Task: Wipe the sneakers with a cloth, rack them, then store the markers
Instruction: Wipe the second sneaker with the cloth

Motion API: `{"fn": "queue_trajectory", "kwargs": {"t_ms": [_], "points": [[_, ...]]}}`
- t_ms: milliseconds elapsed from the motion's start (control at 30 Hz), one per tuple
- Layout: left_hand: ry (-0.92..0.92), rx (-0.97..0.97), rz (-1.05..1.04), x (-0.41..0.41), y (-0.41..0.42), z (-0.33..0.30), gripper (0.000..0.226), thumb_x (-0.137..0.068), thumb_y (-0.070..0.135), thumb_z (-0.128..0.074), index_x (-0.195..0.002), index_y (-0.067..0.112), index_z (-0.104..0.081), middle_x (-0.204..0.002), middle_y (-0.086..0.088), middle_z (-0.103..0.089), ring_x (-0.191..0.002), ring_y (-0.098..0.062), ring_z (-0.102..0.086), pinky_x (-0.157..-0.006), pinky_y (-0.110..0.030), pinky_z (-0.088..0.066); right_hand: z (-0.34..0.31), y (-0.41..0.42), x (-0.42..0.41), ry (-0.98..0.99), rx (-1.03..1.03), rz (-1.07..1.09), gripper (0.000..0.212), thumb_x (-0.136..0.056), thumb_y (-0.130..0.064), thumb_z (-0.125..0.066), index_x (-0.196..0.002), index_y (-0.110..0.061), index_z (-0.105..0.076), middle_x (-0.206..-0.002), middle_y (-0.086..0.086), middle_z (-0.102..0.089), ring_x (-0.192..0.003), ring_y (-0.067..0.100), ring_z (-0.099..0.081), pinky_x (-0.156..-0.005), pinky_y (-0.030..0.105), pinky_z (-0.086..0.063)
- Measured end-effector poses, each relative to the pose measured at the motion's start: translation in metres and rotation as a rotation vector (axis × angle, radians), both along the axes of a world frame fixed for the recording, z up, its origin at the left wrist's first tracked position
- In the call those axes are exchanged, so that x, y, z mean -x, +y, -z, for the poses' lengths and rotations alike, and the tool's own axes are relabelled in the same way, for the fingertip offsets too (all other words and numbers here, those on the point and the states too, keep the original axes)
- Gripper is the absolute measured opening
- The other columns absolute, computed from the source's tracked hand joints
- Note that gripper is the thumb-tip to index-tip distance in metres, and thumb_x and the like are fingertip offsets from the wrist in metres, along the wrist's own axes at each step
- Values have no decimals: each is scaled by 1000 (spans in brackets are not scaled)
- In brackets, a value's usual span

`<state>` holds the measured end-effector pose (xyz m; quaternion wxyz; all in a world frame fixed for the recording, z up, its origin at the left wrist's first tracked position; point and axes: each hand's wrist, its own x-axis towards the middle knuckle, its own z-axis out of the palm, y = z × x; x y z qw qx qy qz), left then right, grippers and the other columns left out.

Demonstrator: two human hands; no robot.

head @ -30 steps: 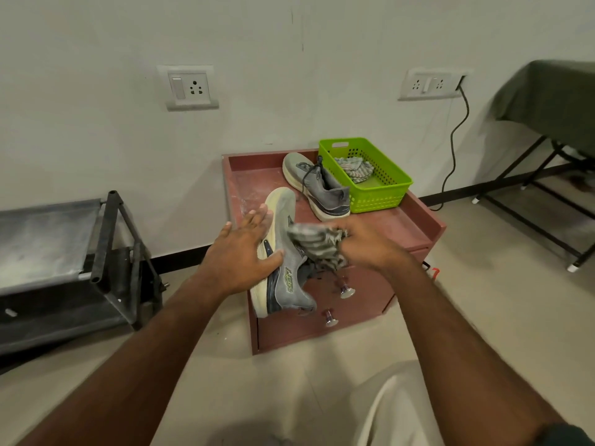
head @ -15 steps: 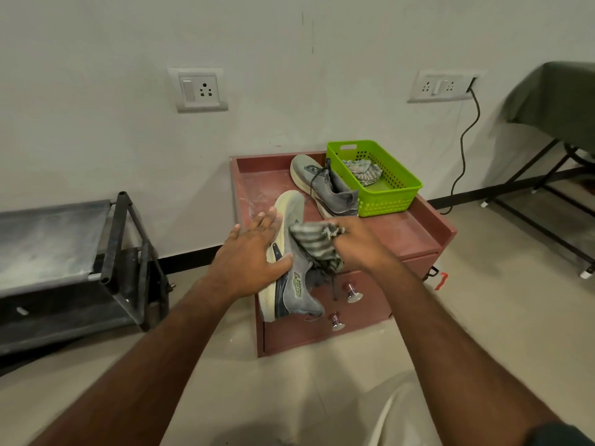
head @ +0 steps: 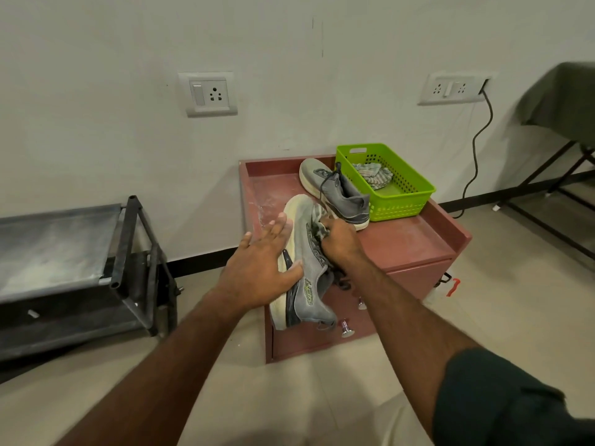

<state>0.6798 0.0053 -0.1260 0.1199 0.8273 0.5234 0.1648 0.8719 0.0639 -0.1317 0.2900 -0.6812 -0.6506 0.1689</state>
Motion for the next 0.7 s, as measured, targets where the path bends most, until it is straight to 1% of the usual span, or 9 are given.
{"fn": "queue_trajectory", "kwargs": {"t_ms": [67, 167, 233, 300, 367, 433, 533, 633, 700], "points": [[13, -6, 3, 1, 2, 0, 83, -91, 59, -34, -160, 29, 2, -166, 11, 8, -153, -6, 1, -126, -44, -4, 4, 5, -4, 34, 4, 97, 39, -89, -8, -54, -123, -21, -68, -111, 17, -71, -106, 38, -63, -83, 37, -50], [8, -8, 3, 0, 2, 1, 83, -91, 59, -34, -160, 29, 1, -166, 12, 8, -152, -4, 3, -125, -43, -3, 0, 8, 6, 172, -104, 143, 49, -88, -7, -55, -131, -28, -62, -111, 7, -74, -103, 29, -67, -82, 32, -53], [-2, -2, 7, -2, 1, 1, 83, -91, 59, -36, -160, 28, -1, -166, 12, 8, -152, -4, 2, -125, -42, -3, -4, 7, 15, 187, -94, 69, 57, -84, 2, -51, -133, -25, -62, -117, 7, -72, -109, 26, -65, -86, 27, -49], [-9, -2, -1, -2, 2, 1, 84, -90, 60, -35, -160, 27, -2, -166, 11, 6, -152, -4, 1, -125, -42, -3, -6, 4, 20, 180, -80, -3, 63, -80, 9, -47, -134, -18, -61, -128, 8, -67, -120, 25, -59, -97, 25, -44], [-7, -3, -18, 1, 3, -1, 86, -88, 62, -32, -160, 25, -3, -167, 8, 5, -153, -6, 0, -125, -43, -4, -11, -4, 23, 178, -110, -94, 64, -79, 10, -47, -135, -17, -60, -137, 7, -61, -130, 20, -53, -107, 22, -37], [-7, 5, -39, 4, 3, -3, 87, -87, 64, -30, -160, 23, -6, -167, 6, 2, -153, -7, -2, -125, -44, -6, -16, -14, 22, 190, -115, -209, 60, -81, 8, -49, -132, -19, -63, -137, 5, -61, -128, 10, -52, -110, 21, -37], [-6, 17, -48, 6, 3, -5, 91, -84, 68, -26, -160, 23, -6, -167, 5, 0, -153, -9, -3, -125, -45, -8, -33, -27, 7, 245, 37, -366, 44, -89, 5, -55, -124, -17, -69, -126, -4, -67, -115, -1, -56, -104, 21, -45], [0, 20, -27, 5, 3, -5, 88, -86, 66, -30, -160, 26, -5, -167, 8, 2, -153, -7, -2, -125, -45, -7, -49, -38, -12, 375, 258, -470, 25, -91, -12, -69, -114, -19, -75, -111, -5, -74, -107, 8, -67, -95, 29, -55], [0, 26, -27, 4, 3, -5, 88, -85, 65, -30, -160, 27, -5, -167, 9, 3, -153, -6, -1, -125, -44, -7, -48, -47, -18, 360, 317, -505, 30, -91, -8, -68, -120, -16, -72, -118, -4, -71, -109, 4, -63, -90, 15, -51]]}}
